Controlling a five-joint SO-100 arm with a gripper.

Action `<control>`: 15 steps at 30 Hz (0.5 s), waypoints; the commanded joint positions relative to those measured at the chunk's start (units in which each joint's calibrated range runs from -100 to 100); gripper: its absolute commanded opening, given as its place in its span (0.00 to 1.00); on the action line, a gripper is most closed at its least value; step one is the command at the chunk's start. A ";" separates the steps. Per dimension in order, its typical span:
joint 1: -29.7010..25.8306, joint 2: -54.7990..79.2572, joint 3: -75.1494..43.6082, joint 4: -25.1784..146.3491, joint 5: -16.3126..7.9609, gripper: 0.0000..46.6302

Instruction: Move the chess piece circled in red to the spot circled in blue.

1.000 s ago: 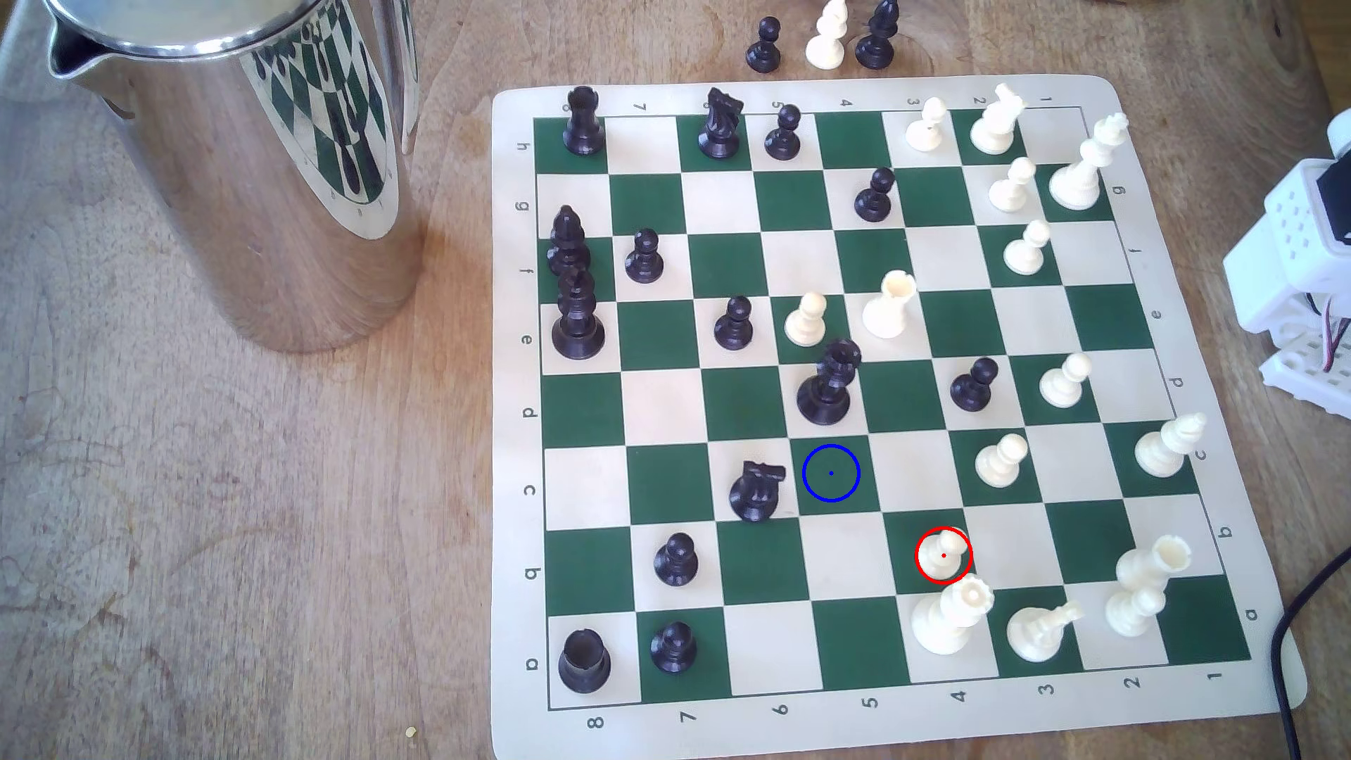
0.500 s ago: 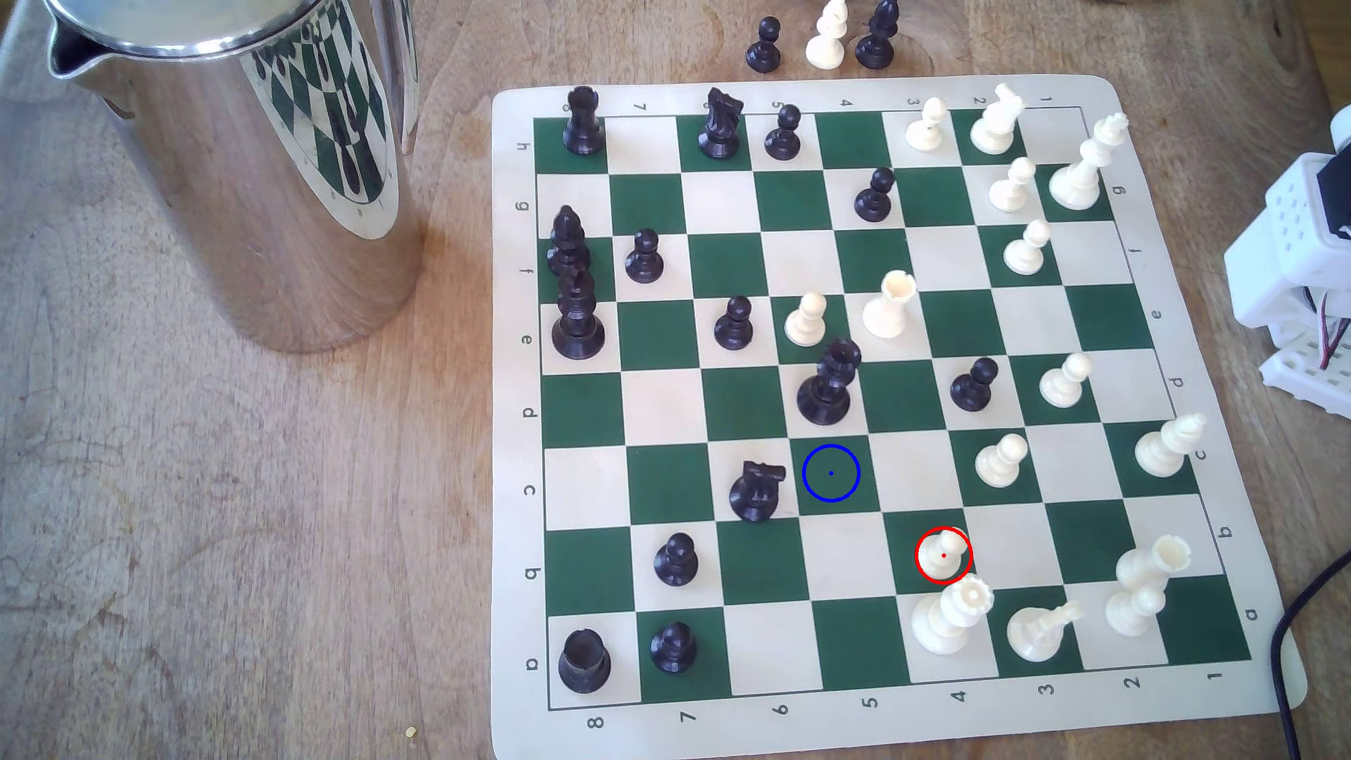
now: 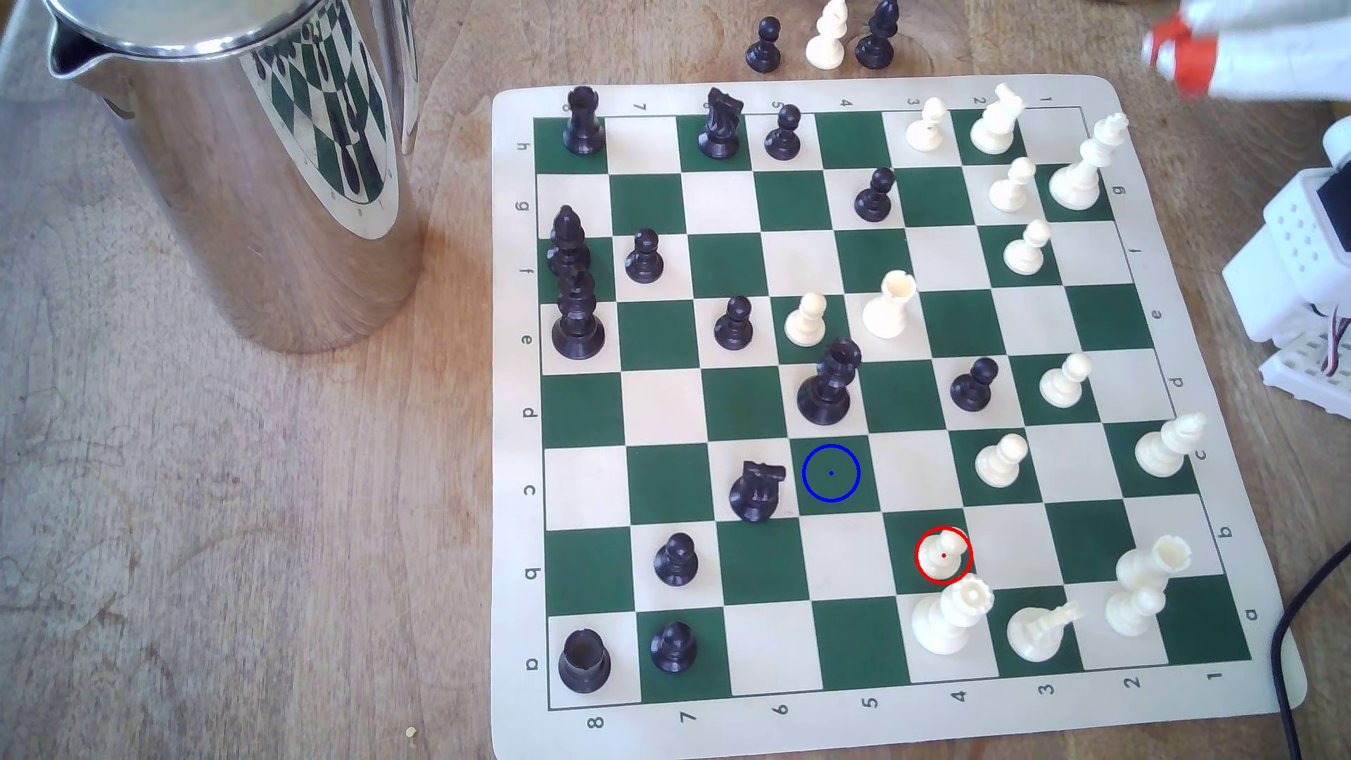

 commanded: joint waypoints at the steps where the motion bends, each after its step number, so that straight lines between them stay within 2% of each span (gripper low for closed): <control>1: -2.20 15.52 -14.68 7.72 -5.08 0.02; 3: -3.93 21.80 -18.58 11.25 -6.84 0.03; 4: -5.65 26.05 -20.85 13.62 -8.45 0.08; 7: -8.31 30.04 -22.02 16.24 -9.13 0.03; 9: -10.81 34.45 -24.02 18.62 -10.40 0.00; 12: -13.70 43.53 -29.28 24.10 -11.38 0.00; 15: -14.72 47.10 -30.18 24.51 -12.01 0.01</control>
